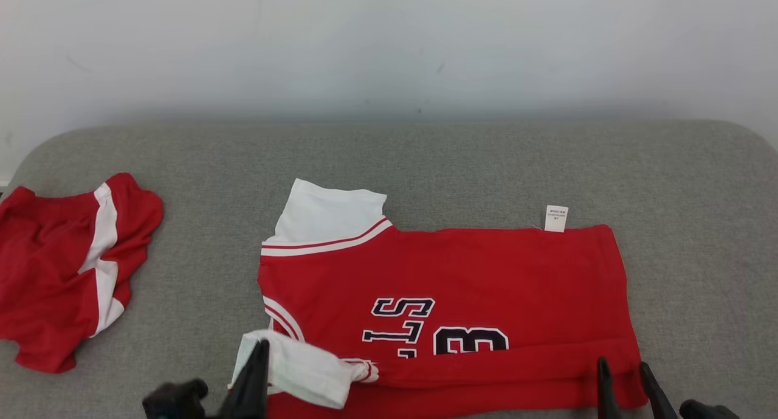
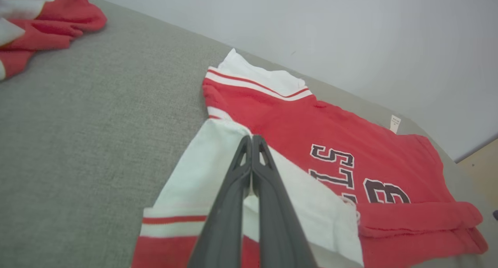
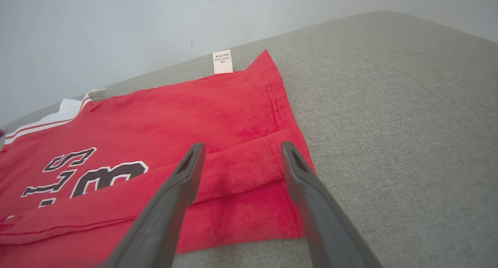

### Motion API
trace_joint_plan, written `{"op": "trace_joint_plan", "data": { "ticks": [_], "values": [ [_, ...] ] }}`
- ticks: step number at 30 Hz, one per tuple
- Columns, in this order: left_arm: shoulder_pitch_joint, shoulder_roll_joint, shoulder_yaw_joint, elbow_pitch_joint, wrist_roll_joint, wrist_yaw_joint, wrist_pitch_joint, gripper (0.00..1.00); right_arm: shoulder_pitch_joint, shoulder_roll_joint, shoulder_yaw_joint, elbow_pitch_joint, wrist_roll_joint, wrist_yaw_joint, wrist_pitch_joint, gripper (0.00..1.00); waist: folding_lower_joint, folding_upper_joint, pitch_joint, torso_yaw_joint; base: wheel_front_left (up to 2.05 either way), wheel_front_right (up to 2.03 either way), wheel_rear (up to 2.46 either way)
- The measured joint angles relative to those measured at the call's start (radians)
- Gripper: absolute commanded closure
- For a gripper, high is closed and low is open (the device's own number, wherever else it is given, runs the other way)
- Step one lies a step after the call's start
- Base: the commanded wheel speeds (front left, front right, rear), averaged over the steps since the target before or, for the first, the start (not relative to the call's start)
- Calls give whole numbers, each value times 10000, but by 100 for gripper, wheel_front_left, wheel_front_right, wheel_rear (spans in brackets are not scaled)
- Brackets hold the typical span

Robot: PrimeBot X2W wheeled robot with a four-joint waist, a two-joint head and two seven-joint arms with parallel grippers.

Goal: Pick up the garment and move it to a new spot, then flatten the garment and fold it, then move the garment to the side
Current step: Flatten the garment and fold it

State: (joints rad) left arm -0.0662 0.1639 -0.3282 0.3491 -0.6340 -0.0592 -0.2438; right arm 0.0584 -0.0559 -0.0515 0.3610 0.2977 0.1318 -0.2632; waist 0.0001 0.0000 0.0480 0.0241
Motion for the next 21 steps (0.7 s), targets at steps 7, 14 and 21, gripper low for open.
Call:
{"op": "trace_joint_plan", "data": {
  "ticks": [7,14,21],
  "values": [
    [-1160,399,263,-25,-282,-31,696,100,-541,-10,397,211,-33,0,-12,0,0,0,168,-338,0,0,0],
    [-2068,376,242,1360,-345,-261,581,0,-995,-36,541,472,-33,0,-12,0,0,0,394,-823,0,0,0],
    [-2332,370,245,2125,-176,-378,77,0,-937,-29,313,127,-63,0,-12,0,0,1,440,-846,0,0,0]
  ]
}}
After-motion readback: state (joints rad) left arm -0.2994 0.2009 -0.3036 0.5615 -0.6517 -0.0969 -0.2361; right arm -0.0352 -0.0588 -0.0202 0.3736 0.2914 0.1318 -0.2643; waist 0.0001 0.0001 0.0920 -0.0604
